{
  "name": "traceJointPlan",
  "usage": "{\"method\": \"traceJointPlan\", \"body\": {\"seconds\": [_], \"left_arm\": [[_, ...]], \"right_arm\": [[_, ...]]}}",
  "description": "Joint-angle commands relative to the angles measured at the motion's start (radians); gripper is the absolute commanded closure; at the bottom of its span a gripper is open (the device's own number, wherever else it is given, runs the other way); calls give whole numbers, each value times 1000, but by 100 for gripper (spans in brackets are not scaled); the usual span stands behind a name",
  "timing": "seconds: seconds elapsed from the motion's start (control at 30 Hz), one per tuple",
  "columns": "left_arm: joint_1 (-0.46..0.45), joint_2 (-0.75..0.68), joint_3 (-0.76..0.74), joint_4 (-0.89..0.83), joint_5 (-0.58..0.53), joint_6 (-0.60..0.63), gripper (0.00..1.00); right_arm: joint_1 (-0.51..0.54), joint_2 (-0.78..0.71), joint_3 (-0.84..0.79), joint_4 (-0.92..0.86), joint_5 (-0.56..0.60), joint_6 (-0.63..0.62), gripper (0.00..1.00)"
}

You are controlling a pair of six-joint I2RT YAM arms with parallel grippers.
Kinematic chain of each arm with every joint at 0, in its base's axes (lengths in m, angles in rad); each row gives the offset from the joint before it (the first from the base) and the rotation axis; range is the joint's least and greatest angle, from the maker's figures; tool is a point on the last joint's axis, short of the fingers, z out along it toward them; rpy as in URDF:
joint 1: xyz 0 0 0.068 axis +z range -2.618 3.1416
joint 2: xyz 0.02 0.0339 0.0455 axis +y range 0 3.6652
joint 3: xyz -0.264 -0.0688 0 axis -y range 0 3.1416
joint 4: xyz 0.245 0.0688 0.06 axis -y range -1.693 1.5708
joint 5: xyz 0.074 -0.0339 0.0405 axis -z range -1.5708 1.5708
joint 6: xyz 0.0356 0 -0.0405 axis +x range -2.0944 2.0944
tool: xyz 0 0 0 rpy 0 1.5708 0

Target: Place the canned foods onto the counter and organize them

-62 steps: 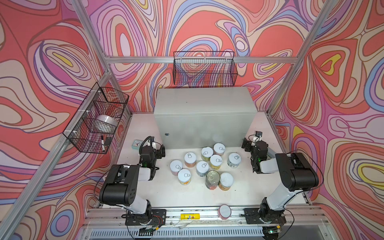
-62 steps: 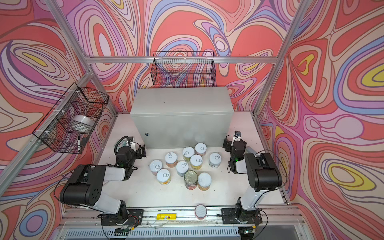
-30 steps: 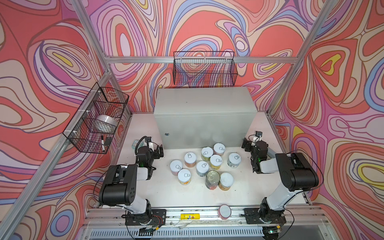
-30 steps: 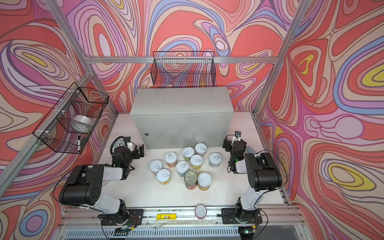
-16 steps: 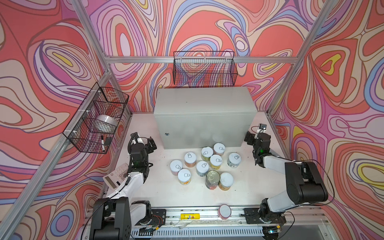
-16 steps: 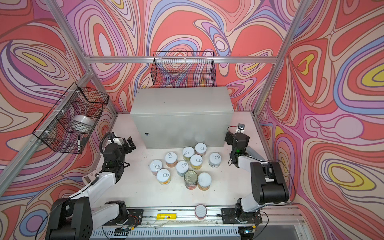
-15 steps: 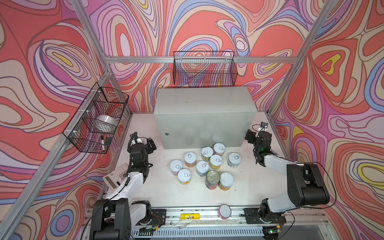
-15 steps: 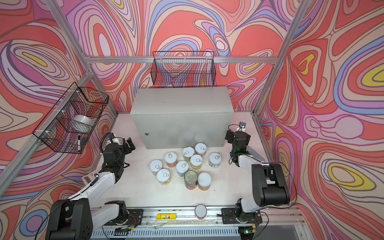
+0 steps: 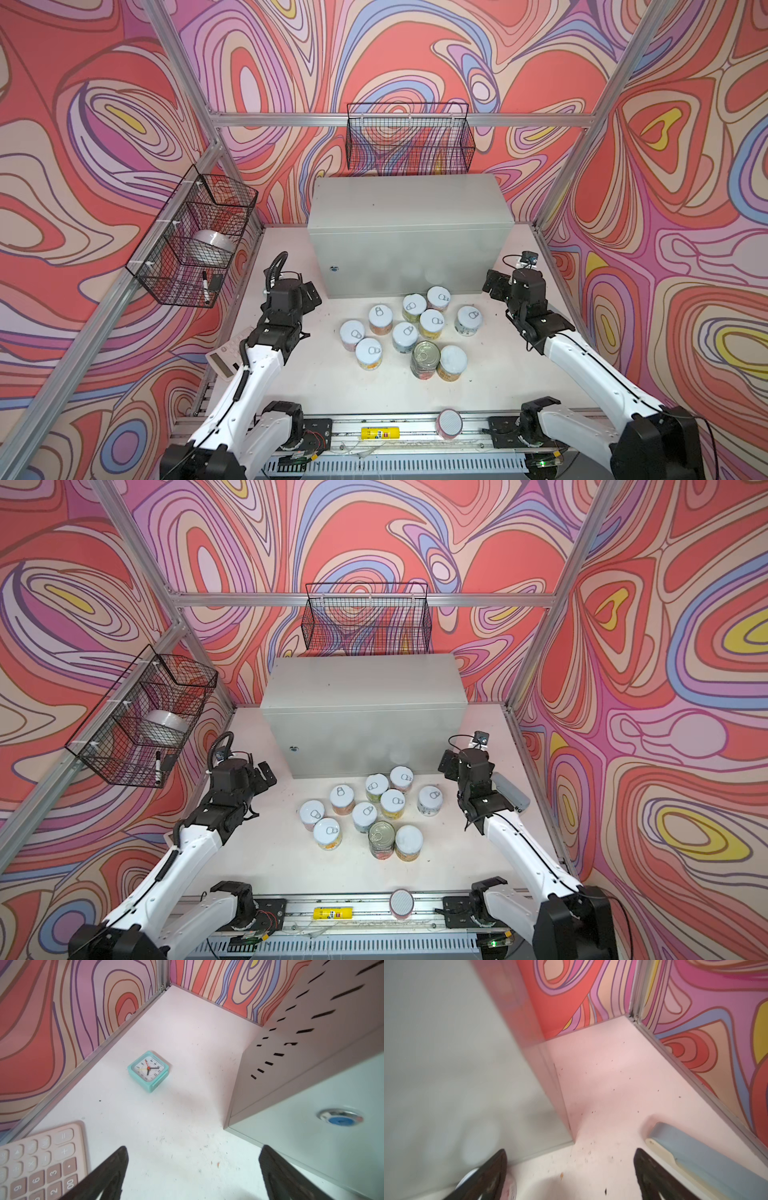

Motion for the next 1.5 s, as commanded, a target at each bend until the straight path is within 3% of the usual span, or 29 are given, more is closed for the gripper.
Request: {"method": "traceJointPlan", "body": {"seconds": [0.0,0.07,0.13,0.23,0.4,0.6,0.7,0.83,0.97,1.1,1.27,1.47], "left_arm": [[-78,-83,-14,-165,-36,-33,0],[-167,-121,2,-198,-131,-28,0],[-185,-150,36,-276,-140,-82,0],[-186,-193,96,-378,-56,-79,0],[-198,-299,111,-394,113,-46,0],[-243,-325,110,-372,313,-54,0],[-331,-291,156,-388,327,-16,0],[-549,-229,185,-392,232,-2,0],[-810,-99,179,-310,98,-7,0],[-972,56,163,-182,54,0,0],[-1038,154,117,12,108,9,0],[-1094,229,96,111,111,32,0]], "right_arm": [[55,-79,-10,-206,-69,61,2],[96,-111,6,-286,-83,84,2],[148,-137,24,-353,-84,105,2],[223,-170,48,-440,-86,151,4],[393,-211,83,-572,-33,210,9],[570,-231,85,-645,16,263,13],[667,-224,77,-644,65,288,12],[769,-198,73,-595,114,287,11],[792,-195,67,-590,199,330,9],[791,-259,77,-674,303,461,6],[791,-303,74,-780,350,577,5],[791,-353,27,-766,378,565,4]]}}
